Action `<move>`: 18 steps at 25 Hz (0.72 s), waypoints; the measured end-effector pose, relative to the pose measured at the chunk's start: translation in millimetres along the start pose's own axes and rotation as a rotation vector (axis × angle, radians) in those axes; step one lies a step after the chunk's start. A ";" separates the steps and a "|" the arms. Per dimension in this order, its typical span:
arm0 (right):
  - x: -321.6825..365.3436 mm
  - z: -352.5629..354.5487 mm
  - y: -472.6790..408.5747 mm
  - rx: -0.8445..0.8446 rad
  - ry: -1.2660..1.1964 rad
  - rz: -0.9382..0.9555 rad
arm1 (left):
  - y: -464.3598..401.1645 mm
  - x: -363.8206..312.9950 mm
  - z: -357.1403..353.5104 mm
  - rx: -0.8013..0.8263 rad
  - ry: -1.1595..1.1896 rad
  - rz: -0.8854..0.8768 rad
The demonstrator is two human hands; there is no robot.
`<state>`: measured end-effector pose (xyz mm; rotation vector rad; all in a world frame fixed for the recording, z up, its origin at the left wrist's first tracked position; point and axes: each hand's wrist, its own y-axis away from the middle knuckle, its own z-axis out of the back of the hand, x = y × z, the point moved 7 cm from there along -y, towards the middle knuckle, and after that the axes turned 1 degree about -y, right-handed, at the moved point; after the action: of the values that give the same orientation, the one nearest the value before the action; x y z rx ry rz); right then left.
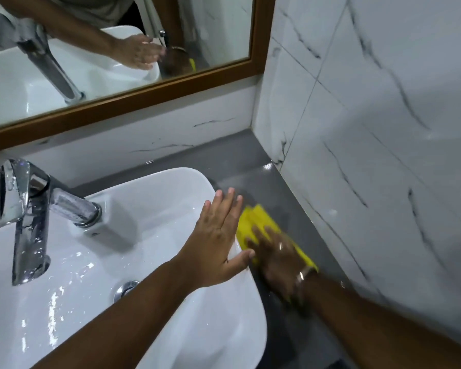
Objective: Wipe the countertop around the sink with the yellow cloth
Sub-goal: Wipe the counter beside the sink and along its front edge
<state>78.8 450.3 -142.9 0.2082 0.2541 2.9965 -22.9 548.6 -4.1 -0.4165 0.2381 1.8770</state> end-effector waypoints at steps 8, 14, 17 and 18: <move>-60.0 44.6 2.3 -0.108 -0.094 -0.214 | 0.6 -0.9 1.1 0.019 0.007 -0.015; 46.6 29.0 28.7 -0.047 -0.446 0.094 | 0.0 0.9 1.2 0.028 -0.036 -0.005; 44.2 30.9 63.4 -0.094 -0.331 0.187 | -4.2 -0.1 4.3 0.047 -0.074 -0.005; 22.5 26.7 52.9 -0.018 -0.364 0.059 | -5.3 -0.1 4.7 0.052 -0.082 -0.007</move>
<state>54.6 405.8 -104.6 0.7588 0.1841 2.9415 -18.6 552.0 0.4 -0.3034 0.2295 1.8726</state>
